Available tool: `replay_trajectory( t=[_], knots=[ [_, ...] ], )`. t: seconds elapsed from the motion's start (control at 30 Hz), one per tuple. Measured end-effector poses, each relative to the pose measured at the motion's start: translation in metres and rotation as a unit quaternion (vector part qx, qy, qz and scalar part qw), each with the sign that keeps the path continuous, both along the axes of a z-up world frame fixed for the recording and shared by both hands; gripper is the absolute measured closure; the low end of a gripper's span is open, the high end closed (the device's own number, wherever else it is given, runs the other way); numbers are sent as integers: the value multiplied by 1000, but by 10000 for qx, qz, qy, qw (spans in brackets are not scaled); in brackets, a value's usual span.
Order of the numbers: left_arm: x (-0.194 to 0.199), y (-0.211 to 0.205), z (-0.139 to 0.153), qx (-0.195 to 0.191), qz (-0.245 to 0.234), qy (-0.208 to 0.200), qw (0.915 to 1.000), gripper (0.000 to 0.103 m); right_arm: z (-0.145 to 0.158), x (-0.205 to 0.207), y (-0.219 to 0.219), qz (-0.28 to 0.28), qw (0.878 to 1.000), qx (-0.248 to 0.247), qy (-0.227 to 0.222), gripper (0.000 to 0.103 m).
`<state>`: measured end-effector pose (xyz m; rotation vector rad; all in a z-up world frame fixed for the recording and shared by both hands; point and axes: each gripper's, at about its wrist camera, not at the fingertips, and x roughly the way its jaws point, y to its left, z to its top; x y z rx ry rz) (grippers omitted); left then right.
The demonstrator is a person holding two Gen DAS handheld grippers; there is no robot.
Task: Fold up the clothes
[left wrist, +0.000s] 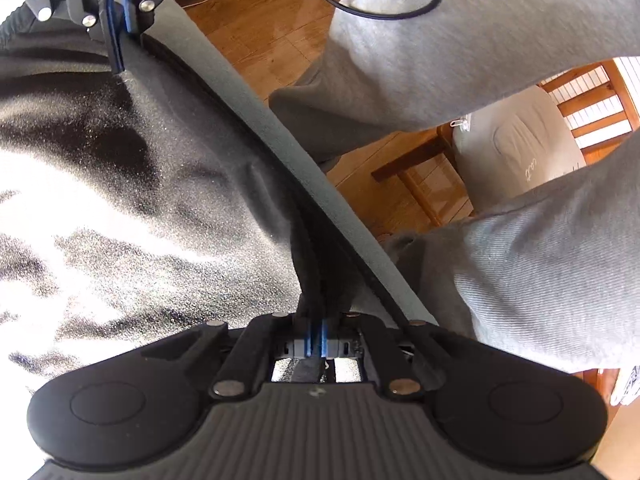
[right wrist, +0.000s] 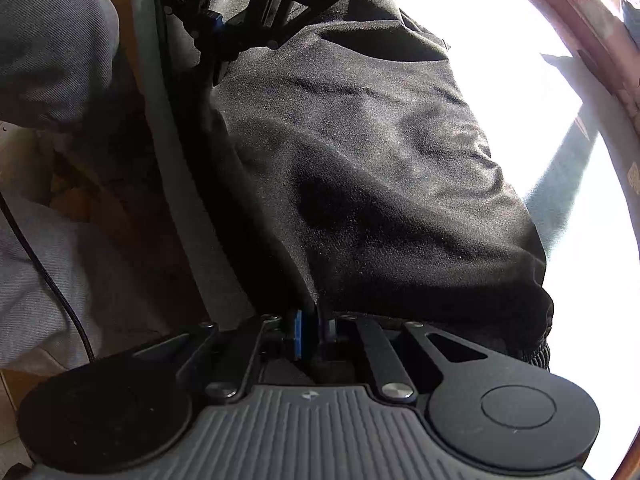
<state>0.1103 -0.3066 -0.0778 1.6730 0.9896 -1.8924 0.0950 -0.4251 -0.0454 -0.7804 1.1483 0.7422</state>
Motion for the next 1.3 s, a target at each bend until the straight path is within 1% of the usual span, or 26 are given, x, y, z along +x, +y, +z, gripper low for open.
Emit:
replay_trajectory(
  t=[0.1,0.2,0.27,0.3,0.33,0.37,0.4,0.43,0.53,0.57,0.6,0.67,0.7,0.8,0.87,0.93,1.0,1.07,1.13,1.17,1.2,1.23,1.27,1.3],
  knots=[
    [3,-4,-1,96,234,29,9997,96,1,-1,1,-197,9998,25,7,91],
    [8,-7,5,122,627,59,9979,92,6,-2,0,-453,9989,78,36,85],
    [10,-7,11,112,908,128,9957,76,9,-3,2,-653,9978,87,60,80],
    [11,-6,14,91,1062,165,9942,72,11,-4,3,-769,9970,76,74,76],
    [12,-4,19,77,1207,215,9924,64,13,-5,5,-885,9960,65,88,75],
    [13,-2,24,69,1378,284,9900,60,16,-5,8,-1054,9944,48,95,73],
    [14,0,28,62,1529,331,9877,60,20,-6,10,-1251,9921,47,93,69],
    [14,3,32,58,1661,355,9855,59,23,-8,12,-1450,9894,47,90,68],
    [15,13,45,8,1996,384,9791,55,34,-11,20,-2045,9788,47,81,67],
    [15,17,49,-19,2083,376,9773,54,37,-12,22,-2239,9746,7,31,66],
    [16,21,54,-41,2171,361,9755,53,40,-13,24,-2450,9695,12,-8,61],
    [18,25,63,-49,2389,331,9705,52,45,-17,27,-2865,9580,99,-67,61],
    [20,26,66,-10,2546,324,9665,51,48,-20,26,-2993,9539,180,-89,61],
    [27,24,74,178,3095,312,9502,48,57,-31,19,-3348,9412,424,-156,61],
    [29,21,72,369,3455,314,9372,47,58,-35,11,-3440,9372,509,-277,61],
    [33,14,70,581,3811,201,9225,46,59,-38,-2,-3558,9312,701,-377,61],
    [34,6,67,792,4087,28,9092,46,57,-38,-18,-3739,9214,946,-469,61],
    [32,-3,63,1053,4395,-32,8920,45,58,-38,-35,-3908,9107,1216,-549,61],
    [31,-10,59,1356,4736,37,8702,43,60,-37,-55,-4056,8982,1585,-601,61],
    [30,-13,56,1495,4889,81,8594,42,61,-38,-62,-4082,8944,1718,-624,61],
    [28,-17,52,1609,4990,89,8515,42,62,-39,-68,-4102,8908,1841,-649,61],
    [24,-22,47,1715,5056,69,8456,42,63,-40,-75,-4122,8871,1963,-673,61],
    [21,-26,44,1796,5102,43,8411,42,64,-41,-80,-4098,8870,2018,-682,61],
    [19,-31,41,1857,5123,9,8385,42,65,-42,-84,-4068,8872,2066,-690,61]
  ],
)
